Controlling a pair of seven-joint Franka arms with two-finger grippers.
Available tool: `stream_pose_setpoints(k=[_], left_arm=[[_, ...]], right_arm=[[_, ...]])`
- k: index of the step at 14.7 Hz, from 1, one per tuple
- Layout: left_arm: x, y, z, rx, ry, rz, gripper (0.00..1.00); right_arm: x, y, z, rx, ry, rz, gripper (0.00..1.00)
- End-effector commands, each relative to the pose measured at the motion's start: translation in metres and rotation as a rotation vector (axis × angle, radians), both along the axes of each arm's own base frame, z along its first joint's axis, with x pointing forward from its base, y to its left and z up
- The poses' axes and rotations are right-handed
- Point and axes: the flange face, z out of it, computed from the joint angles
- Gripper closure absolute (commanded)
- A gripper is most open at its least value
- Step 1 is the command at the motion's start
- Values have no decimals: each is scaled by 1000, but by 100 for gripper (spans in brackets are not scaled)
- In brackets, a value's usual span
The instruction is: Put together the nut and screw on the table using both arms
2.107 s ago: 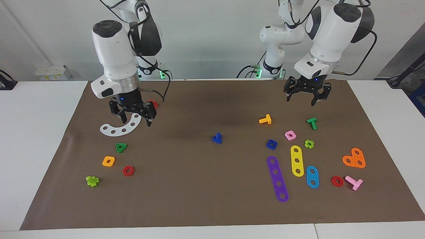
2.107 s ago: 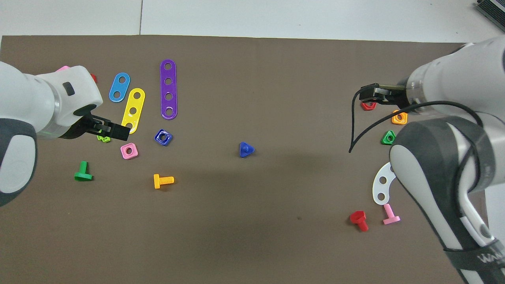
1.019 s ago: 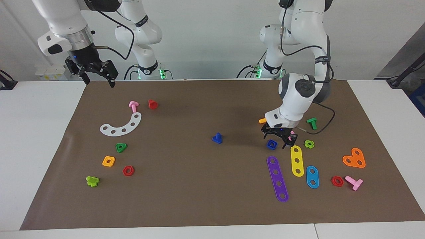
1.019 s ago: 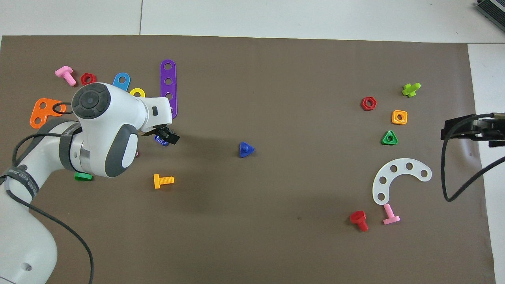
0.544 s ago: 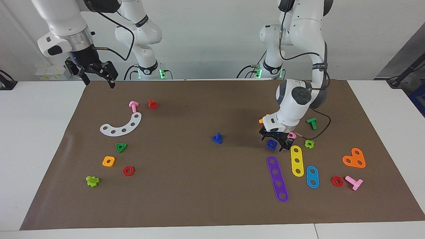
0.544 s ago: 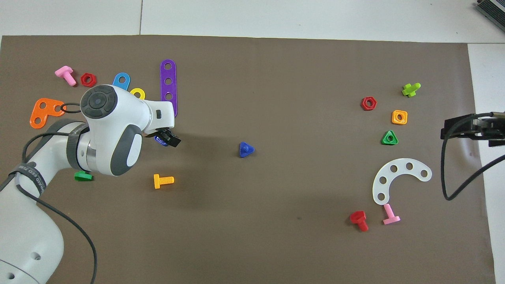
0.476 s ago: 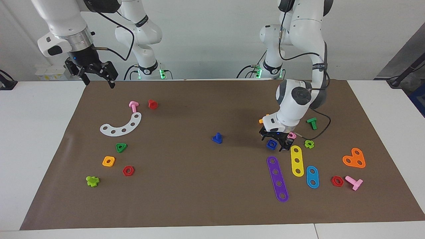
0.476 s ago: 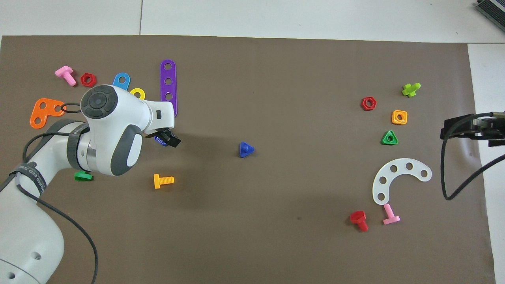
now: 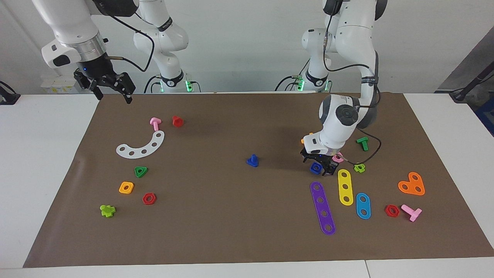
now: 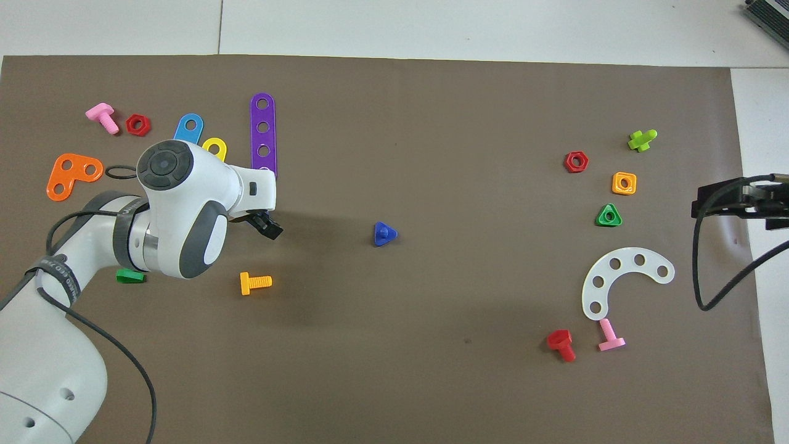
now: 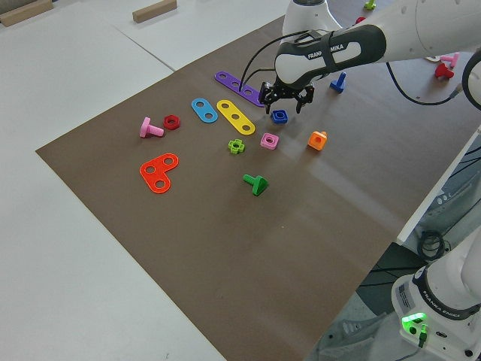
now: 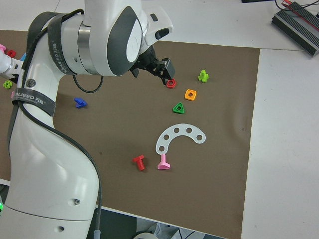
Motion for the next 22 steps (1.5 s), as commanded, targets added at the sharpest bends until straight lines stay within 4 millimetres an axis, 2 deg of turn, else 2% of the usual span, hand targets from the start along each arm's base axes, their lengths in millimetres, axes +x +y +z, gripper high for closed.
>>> stream_pose_setpoints(k=[1, 4, 6, 12, 15, 20, 22], left_arm=[[-6, 6, -7, 14, -7, -32, 4], [-10, 10, -10, 16, 0, -37, 7], [-10, 9, -10, 16, -1, -39, 8], [-10, 8, -10, 16, -1, -39, 16], [-11, 7, -10, 16, -1, -39, 26], [-12, 7, -10, 19, 8, -36, 53], [-12, 7, -10, 19, 8, -35, 60]], right_arm=[[1, -5, -3, -9, 20, 30, 0], [-2, 5, -5, 3, 50, 49, 0], [-2, 8, 1, 9, 61, 52, 0], [-4, 9, 0, 9, 66, 46, 0], [-6, 8, 3, 10, 60, 47, 0], [-10, 10, 9, 10, 47, 53, 0], [-10, 10, 10, 10, 46, 52, 0]])
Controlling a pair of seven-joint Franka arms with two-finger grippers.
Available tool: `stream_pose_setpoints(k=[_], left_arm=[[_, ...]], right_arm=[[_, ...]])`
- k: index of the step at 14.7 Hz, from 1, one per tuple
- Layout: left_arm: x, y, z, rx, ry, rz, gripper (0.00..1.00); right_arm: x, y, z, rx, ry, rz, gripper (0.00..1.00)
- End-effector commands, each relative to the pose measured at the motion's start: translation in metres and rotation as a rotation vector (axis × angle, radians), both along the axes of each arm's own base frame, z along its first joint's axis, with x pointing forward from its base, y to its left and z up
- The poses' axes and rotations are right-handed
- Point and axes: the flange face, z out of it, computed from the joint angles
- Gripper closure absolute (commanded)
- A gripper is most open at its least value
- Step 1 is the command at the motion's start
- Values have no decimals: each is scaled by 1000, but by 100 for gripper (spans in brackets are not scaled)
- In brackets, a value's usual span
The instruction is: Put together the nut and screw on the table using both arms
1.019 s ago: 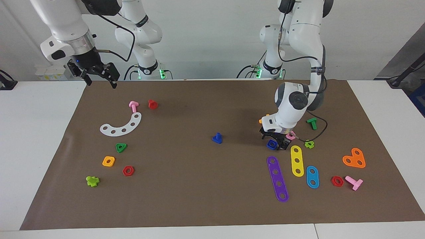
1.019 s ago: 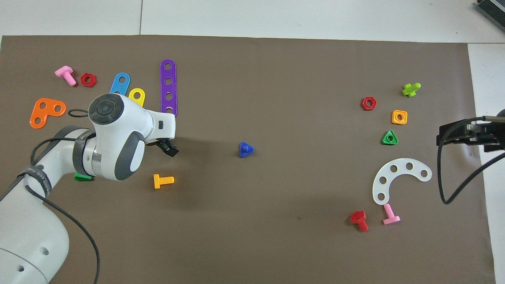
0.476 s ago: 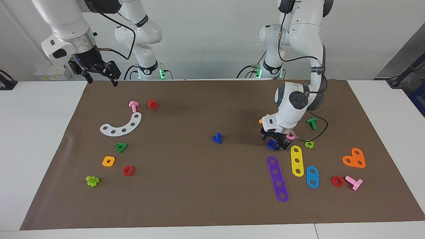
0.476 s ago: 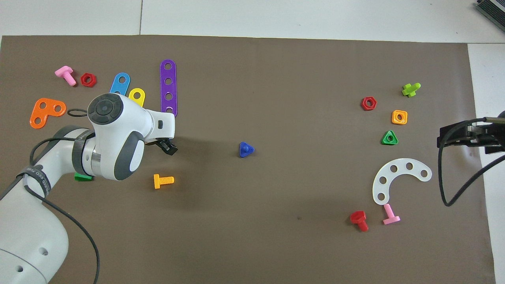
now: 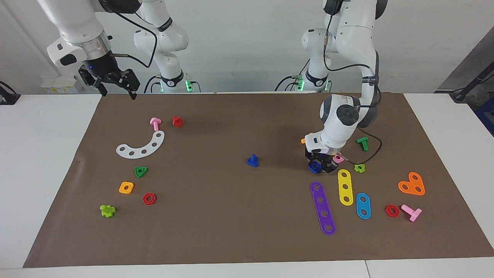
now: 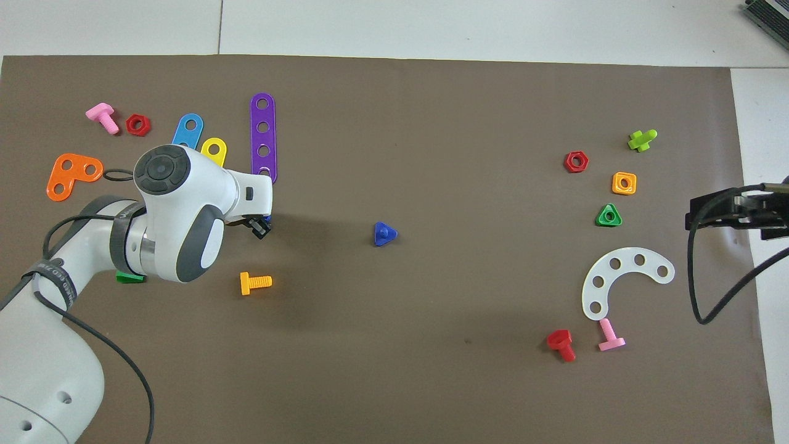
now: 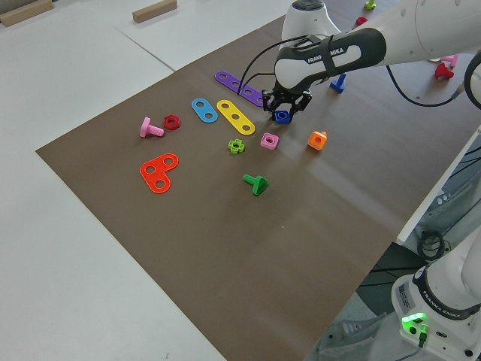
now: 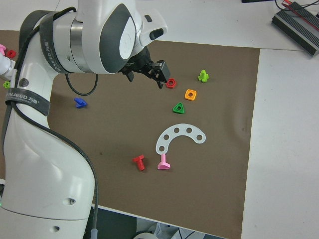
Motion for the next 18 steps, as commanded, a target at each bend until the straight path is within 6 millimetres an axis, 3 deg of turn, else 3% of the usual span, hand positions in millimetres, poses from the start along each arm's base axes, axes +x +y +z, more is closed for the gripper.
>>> stream_pose_setpoints(k=[1, 2, 4, 7, 12, 18], left_arm=[[-7, 2, -8, 10, 9, -6, 66], [-6, 4, -9, 11, 10, 1, 73], [-2, 3, -4, 8, 3, 43, 74], [1, -6, 7, 2, -2, 242, 74], [13, -21, 56, 24, 42, 464, 74], [-2, -68, 72, 24, 42, 656, 74]], right_arm=[[-3, -2, 6, 11, 1, 22, 0], [-3, -2, 6, 11, 1, 23, 0], [-3, -2, 6, 11, 1, 24, 0], [-4, -2, 6, 11, 3, 23, 0], [-3, -2, 6, 11, 1, 24, 0], [-3, -2, 6, 11, 1, 24, 0]])
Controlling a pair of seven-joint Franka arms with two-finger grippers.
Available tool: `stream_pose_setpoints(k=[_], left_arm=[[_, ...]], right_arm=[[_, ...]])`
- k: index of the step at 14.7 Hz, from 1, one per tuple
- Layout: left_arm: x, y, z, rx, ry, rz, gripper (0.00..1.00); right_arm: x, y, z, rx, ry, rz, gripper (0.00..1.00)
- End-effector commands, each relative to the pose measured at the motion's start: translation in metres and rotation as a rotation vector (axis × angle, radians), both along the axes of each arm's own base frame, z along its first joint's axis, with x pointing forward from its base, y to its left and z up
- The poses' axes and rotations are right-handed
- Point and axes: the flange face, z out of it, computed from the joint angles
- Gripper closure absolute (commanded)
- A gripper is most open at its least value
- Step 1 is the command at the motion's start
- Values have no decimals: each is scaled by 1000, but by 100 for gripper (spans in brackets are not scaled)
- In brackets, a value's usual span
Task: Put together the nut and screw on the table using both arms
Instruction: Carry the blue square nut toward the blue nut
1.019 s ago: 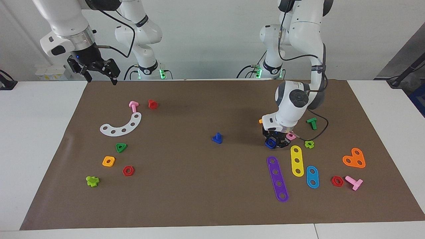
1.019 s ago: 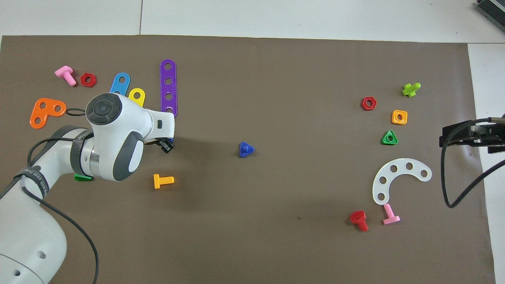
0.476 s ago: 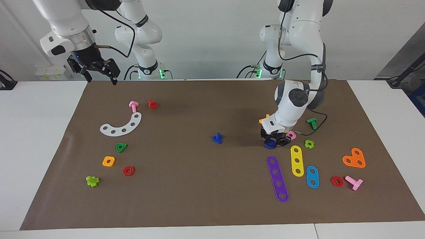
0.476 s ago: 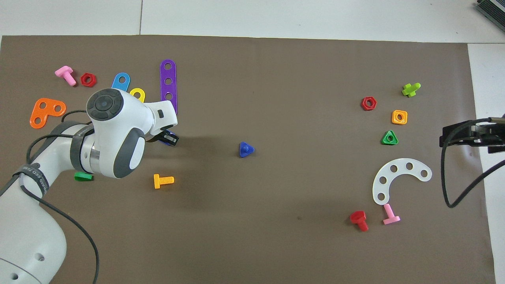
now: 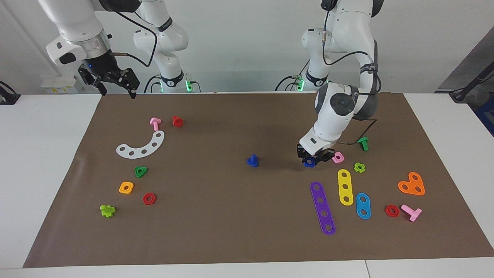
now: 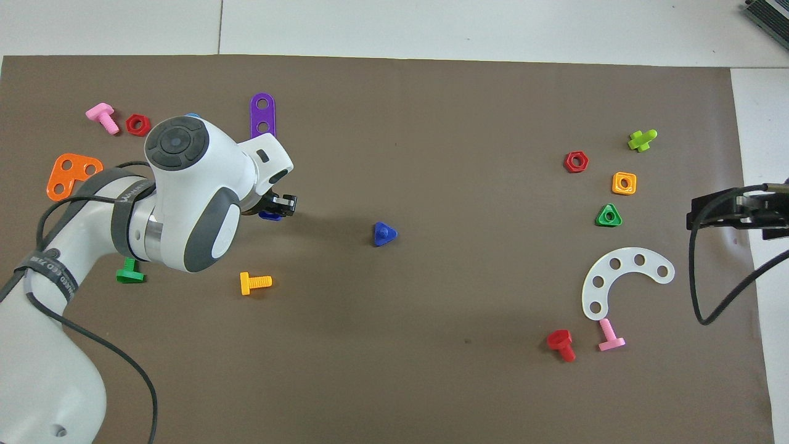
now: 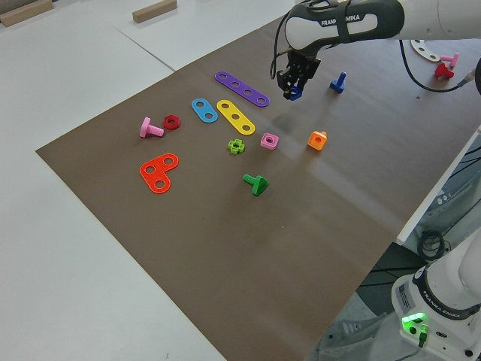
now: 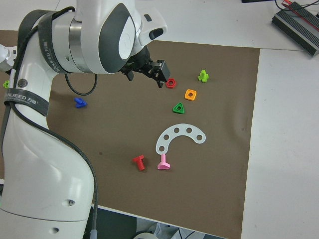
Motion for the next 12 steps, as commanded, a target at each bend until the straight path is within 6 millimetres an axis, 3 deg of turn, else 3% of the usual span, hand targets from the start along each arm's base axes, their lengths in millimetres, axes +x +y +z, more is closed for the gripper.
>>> stream_pose_setpoints(k=[1, 5, 11, 12], left_arm=[[-9, -24, 10, 11, 1, 60, 74], [-17, -70, 37, 16, 15, 97, 74], [-43, -128, 40, 10, 14, 94, 74], [-39, -135, 43, 3, 7, 101, 74]], right_arm=[[-3, -2, 4, 11, 5, 23, 0], [-3, -2, 4, 11, 4, 23, 0], [-3, -2, 4, 11, 4, 23, 0], [-3, -1, 4, 11, 4, 25, 0]])
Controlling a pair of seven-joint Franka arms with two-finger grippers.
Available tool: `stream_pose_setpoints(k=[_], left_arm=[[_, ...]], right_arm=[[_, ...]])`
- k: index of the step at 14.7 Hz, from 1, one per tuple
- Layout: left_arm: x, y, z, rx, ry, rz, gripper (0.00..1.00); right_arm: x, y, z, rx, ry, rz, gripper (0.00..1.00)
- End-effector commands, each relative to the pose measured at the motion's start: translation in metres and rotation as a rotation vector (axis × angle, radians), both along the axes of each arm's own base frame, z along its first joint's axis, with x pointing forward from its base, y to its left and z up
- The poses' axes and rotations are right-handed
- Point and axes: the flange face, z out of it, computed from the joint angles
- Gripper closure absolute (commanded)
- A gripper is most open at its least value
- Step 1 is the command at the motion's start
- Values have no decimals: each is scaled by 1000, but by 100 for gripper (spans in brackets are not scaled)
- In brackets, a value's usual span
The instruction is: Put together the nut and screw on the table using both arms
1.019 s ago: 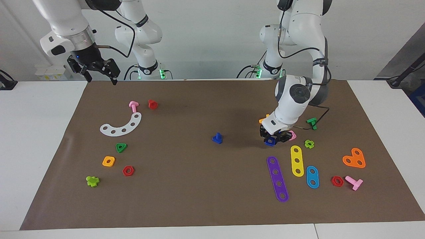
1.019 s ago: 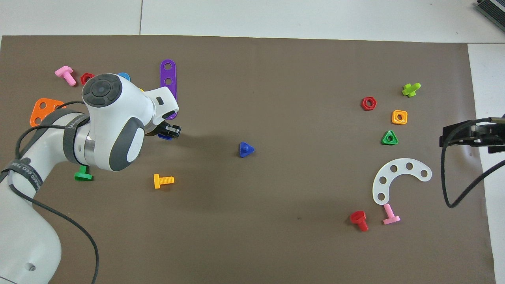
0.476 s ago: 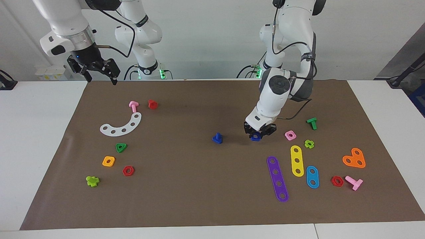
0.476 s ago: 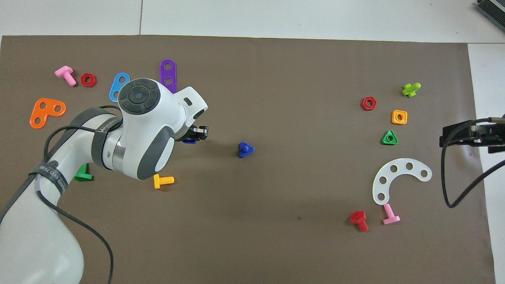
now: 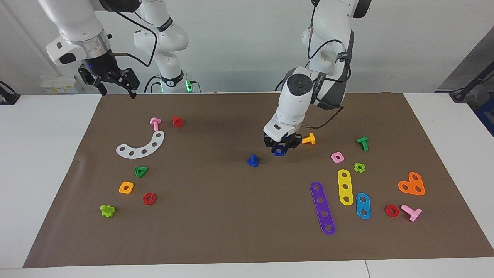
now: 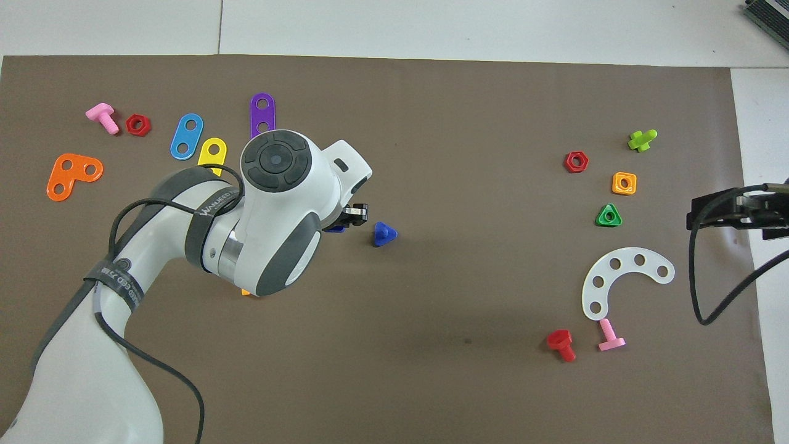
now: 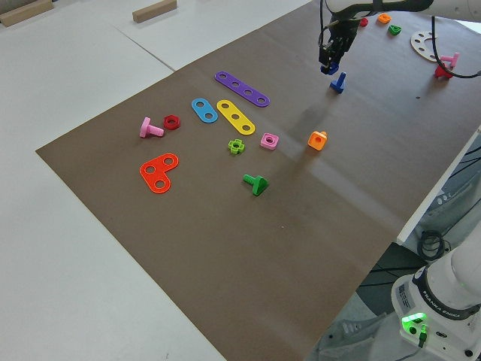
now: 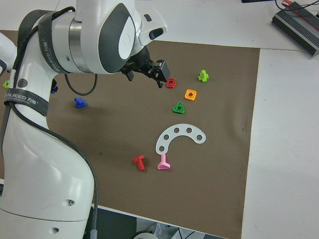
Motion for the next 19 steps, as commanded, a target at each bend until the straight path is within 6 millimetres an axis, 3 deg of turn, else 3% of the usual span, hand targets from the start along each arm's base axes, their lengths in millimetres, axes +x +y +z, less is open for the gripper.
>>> stream_pose_setpoints(k=[1, 9, 19], left_arm=[[3, -28, -1, 1, 10, 6, 74], [-3, -80, -16, -2, 18, -32, 74], [1, -82, -29, 4, 1, -39, 74]], right_arm=[[-3, -2, 4, 11, 4, 23, 0], [-3, -2, 4, 11, 5, 23, 0], [-3, -2, 4, 11, 4, 22, 0]])
